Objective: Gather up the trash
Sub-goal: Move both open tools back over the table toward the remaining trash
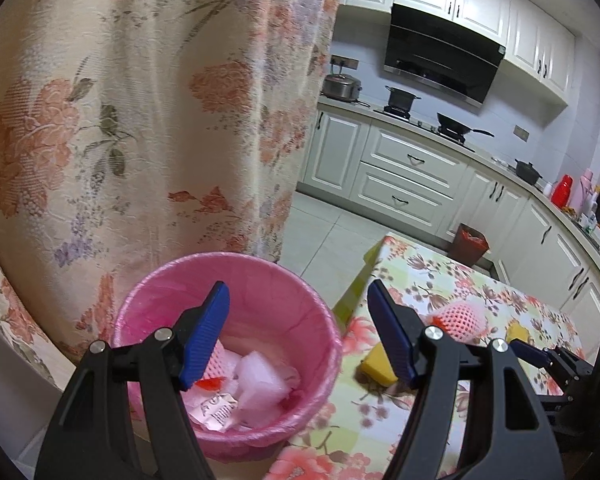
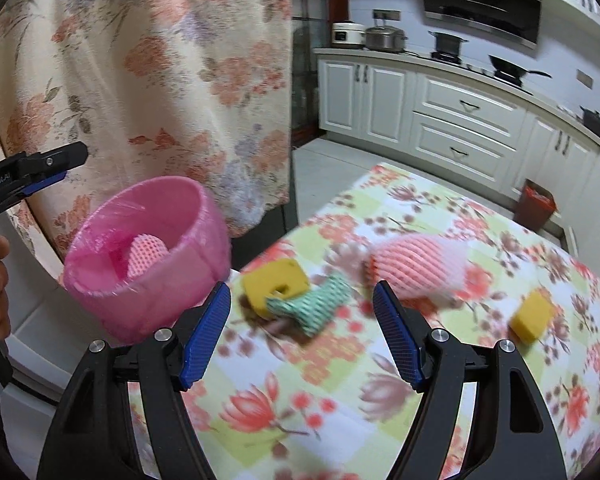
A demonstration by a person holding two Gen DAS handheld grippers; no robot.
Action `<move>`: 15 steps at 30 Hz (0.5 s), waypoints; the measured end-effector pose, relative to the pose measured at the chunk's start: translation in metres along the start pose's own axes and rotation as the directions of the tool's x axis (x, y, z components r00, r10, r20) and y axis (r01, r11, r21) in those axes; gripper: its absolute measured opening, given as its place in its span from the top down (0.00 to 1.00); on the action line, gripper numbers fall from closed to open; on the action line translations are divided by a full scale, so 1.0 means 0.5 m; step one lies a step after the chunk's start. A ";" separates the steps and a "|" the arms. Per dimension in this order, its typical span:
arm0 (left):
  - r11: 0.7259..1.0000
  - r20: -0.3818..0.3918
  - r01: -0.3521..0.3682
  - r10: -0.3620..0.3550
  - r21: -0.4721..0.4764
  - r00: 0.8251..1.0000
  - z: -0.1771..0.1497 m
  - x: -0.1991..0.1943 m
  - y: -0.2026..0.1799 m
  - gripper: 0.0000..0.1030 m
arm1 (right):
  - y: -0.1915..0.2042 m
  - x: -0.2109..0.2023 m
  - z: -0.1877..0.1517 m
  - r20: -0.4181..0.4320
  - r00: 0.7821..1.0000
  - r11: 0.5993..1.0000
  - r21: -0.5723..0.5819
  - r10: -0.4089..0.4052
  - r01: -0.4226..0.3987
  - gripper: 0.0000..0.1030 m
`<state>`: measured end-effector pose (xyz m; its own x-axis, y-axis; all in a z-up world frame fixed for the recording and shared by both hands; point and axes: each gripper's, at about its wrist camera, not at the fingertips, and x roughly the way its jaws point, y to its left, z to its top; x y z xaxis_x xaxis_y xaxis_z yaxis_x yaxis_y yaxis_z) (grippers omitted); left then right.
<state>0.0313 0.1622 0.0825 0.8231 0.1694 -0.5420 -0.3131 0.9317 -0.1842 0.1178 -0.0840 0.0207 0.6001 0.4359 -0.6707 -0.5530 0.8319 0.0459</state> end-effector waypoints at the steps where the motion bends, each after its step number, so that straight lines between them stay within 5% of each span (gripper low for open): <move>1: 1.000 -0.003 0.003 -0.003 0.002 1.000 -0.002 0.001 -0.005 0.33 | -0.014 -0.004 -0.009 -0.003 1.000 1.000 0.009 -0.010 0.010 0.32; 15: 0.995 -0.064 0.068 -0.063 0.075 0.996 -0.038 0.041 -0.105 0.33 | -0.135 -0.035 -0.079 -0.032 0.995 0.991 0.099 -0.089 0.092 0.29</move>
<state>0.0558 0.1107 0.0653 0.8095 0.0892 -0.5803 -0.2198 0.9625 -0.1588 0.1217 -0.1612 -0.0001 0.6285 0.3487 -0.6953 -0.4356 0.8983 0.0568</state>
